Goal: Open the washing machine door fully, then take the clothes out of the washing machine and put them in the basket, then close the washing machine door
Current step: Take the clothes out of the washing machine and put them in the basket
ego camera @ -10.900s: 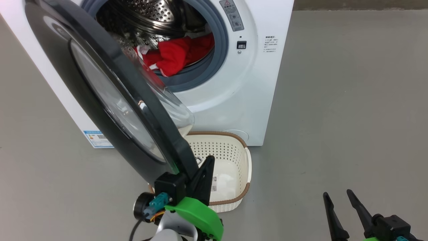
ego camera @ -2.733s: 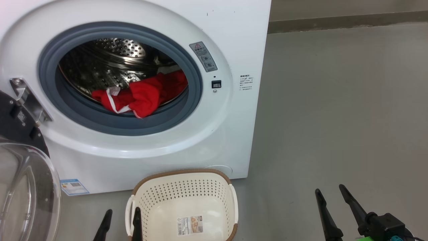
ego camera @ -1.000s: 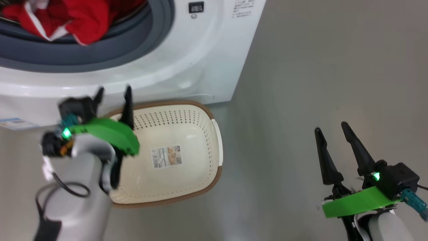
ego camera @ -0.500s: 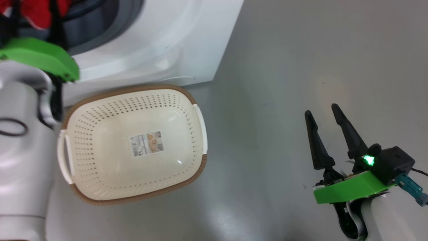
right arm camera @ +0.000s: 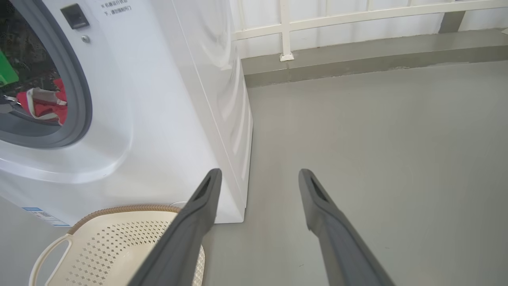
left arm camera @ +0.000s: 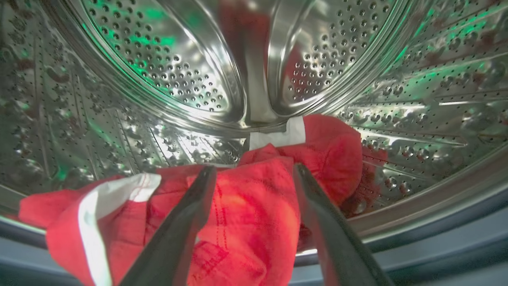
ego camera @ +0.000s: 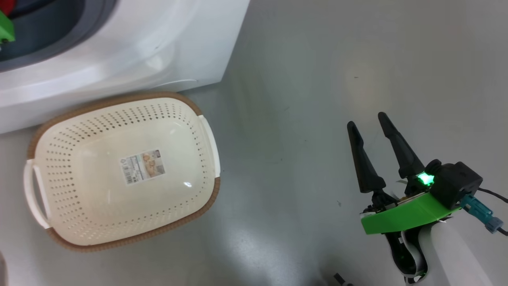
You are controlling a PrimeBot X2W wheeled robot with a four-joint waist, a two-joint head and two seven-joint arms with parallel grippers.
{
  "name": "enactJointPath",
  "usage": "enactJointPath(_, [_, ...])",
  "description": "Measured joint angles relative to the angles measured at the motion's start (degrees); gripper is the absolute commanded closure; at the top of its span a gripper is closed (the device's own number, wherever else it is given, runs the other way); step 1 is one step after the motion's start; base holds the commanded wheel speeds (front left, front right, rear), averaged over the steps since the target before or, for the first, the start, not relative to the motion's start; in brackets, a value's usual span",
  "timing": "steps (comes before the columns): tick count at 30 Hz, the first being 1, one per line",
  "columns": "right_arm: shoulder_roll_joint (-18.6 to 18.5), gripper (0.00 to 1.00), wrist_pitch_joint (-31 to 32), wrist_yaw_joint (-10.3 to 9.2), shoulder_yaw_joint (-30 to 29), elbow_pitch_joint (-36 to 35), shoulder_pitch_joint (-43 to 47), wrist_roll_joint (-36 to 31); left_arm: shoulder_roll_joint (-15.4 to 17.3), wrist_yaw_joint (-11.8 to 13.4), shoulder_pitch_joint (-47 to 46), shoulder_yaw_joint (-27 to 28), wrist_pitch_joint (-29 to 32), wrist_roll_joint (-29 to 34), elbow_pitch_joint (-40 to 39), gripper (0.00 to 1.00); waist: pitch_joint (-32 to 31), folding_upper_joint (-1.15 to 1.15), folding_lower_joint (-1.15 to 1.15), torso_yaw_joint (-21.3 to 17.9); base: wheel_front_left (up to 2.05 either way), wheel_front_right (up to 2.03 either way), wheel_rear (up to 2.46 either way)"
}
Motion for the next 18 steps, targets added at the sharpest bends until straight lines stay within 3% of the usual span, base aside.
enactJointPath(12, [0.0,0.0,0.0,0.0,0.3,0.5,0.0,0.5,0.6,0.1,-2.6,-1.2,10.4,-0.1,5.8,0.0,0.7,0.0,0.0,-1.5,0.0,0.0,0.0])
enactJointPath(13, [0.0,0.0,0.0,0.0,0.3,0.5,0.0,0.5,0.6,0.2,-2.7,-1.4,11.4,-0.1,6.4,0.07,0.6,0.0,0.0,-1.6,0.0,0.0,0.0])
enactJointPath(14, [0.0,0.0,0.0,0.0,0.4,0.5,0.0,0.5,0.6,0.4,-2.7,-1.6,12.2,-0.1,6.7,0.07,0.6,0.0,0.0,-1.7,0.0,0.0,0.0])
enactJointPath(15, [0.0,0.0,0.0,0.0,0.4,0.6,0.0,0.5,0.6,0.7,-2.7,-1.7,12.8,-0.1,6.8,0.52,0.6,0.0,0.0,-1.7,0.0,0.0,0.0])
enactJointPath(16, [0.0,0.0,0.0,0.0,0.4,0.6,0.0,0.6,0.6,0.7,-2.8,-1.8,13.3,-0.1,6.9,0.62,0.6,0.0,0.0,-1.8,0.0,0.0,0.0])
enactJointPath(17, [0.0,0.0,0.0,0.0,0.4,0.6,0.0,0.6,0.6,0.7,-2.8,-2.0,13.7,-0.1,7.0,0.77,0.6,0.0,0.0,-1.9,0.0,0.0,0.0])
enactJointPath(18, [0.0,0.0,0.0,0.0,0.5,0.6,0.0,0.6,0.6,0.8,-2.8,-2.2,14.1,-0.1,7.1,1.0,0.6,0.0,0.0,-2.0,0.0,0.0,0.0])
